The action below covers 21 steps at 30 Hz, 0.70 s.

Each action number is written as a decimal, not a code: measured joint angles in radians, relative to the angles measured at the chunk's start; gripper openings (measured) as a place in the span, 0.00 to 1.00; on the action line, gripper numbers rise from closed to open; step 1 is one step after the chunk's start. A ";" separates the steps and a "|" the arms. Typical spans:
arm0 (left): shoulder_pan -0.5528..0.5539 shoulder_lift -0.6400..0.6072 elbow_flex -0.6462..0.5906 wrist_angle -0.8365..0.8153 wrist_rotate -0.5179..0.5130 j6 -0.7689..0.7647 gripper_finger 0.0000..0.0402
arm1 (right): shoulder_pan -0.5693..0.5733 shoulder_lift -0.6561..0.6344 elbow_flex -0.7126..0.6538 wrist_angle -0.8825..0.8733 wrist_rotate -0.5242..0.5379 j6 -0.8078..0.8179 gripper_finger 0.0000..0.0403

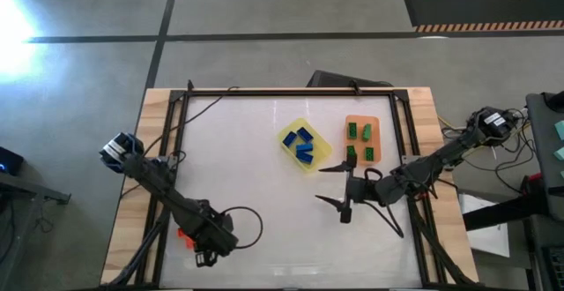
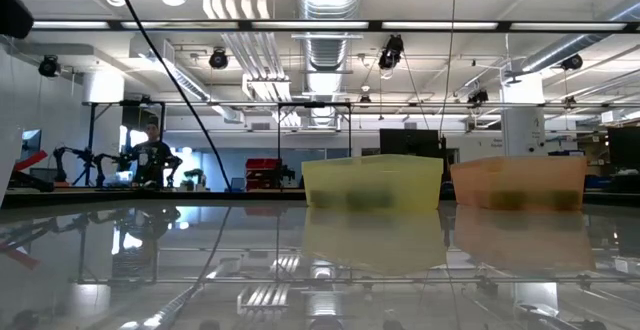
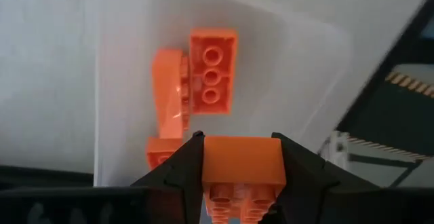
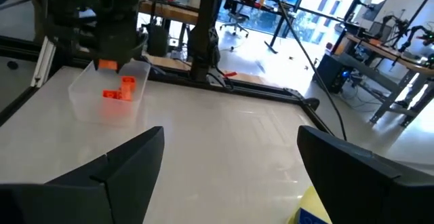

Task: Sort & place blocks by color
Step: Put the orange game piece into the transparent bin, then return to Home Position

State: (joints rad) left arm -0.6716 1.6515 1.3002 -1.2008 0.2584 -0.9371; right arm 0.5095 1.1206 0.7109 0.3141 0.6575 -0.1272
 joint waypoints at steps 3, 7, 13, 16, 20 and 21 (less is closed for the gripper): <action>-0.013 0.002 -0.032 0.003 0.000 -0.015 0.31 | 0.000 0.000 0.000 0.004 0.000 0.001 0.81; -0.020 0.008 -0.067 0.015 0.002 -0.029 0.31 | 0.000 0.000 0.000 0.002 0.000 0.012 0.81; -0.029 0.020 -0.070 0.015 0.002 -0.027 0.57 | 0.000 0.000 0.000 -0.009 0.000 0.032 0.81; -0.031 0.020 -0.070 0.015 0.001 -0.028 0.63 | 0.000 -0.001 0.000 -0.042 0.000 0.052 0.81; -0.031 0.020 -0.069 0.015 0.001 -0.029 0.64 | 0.000 -0.001 0.000 -0.088 -0.001 0.098 0.81; -0.031 0.019 -0.065 0.014 0.002 -0.029 0.64 | 0.001 -0.001 0.000 -0.099 -0.001 0.113 0.81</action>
State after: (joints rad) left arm -0.7025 1.6709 1.2349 -1.1872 0.2604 -0.9657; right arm 0.5101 1.1198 0.7105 0.2149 0.6569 -0.0140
